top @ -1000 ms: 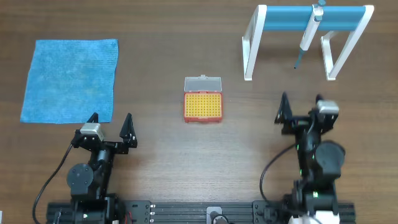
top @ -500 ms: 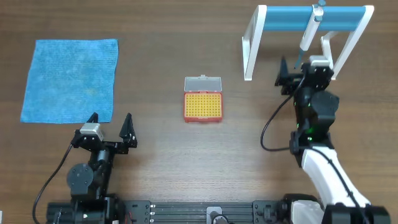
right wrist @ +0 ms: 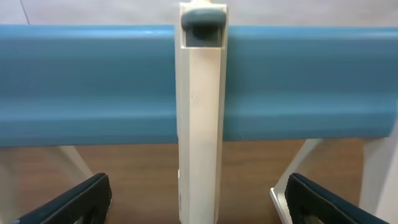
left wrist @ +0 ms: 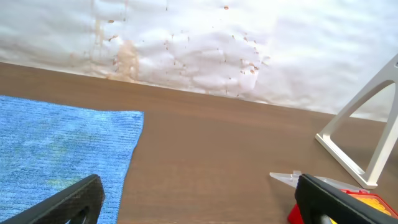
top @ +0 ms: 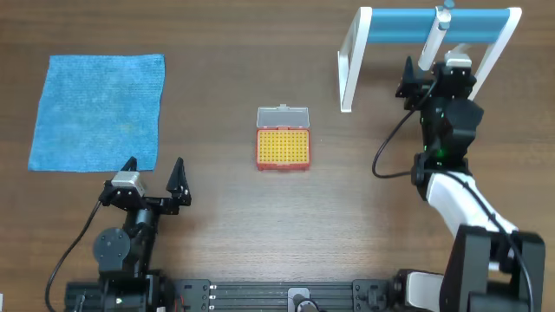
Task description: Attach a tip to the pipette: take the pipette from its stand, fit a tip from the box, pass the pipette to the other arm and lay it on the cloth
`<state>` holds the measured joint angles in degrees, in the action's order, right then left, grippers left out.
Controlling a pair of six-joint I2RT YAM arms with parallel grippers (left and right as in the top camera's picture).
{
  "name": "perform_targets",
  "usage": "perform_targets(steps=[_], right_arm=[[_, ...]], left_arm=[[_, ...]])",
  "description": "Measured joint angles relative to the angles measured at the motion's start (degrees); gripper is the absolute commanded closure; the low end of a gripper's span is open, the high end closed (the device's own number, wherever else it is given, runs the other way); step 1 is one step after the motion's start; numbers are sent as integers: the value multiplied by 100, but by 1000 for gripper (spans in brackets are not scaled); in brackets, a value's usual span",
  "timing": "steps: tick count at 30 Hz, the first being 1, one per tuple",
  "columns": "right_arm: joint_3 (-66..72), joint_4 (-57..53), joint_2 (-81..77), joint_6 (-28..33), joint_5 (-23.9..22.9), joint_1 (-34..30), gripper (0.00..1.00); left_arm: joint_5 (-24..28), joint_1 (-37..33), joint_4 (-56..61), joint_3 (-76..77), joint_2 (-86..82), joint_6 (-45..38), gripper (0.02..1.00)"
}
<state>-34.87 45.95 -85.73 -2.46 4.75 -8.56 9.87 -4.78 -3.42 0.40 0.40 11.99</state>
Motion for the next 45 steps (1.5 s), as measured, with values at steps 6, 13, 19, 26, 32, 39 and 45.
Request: perform_targets(steps=[6,13,19,26,32,39,45], right_arm=[[-155,-4,-382,151,9,-210,99],[-520,-2,-728,175,352,-234,99],[-647,-4,-960,175,446,-234,99],[-901,-4,-1189,177,463,-234,205],[-903,-4,-1189,238,765,-234,923],[-903,-7,-1189,216,885,-234,930],[-903,0,-1189,216,1071,-234,930]], left_arm=[[0,0,0,0,0,0,23],[0,0,0,0,0,0,23],[0,0,0,0,0,0,23],[0,0,0,0,0,0,23],[0,0,0,0,0,0,23],[0,0,0,0,0,0,23],[0,0,0,0,0,0,20]])
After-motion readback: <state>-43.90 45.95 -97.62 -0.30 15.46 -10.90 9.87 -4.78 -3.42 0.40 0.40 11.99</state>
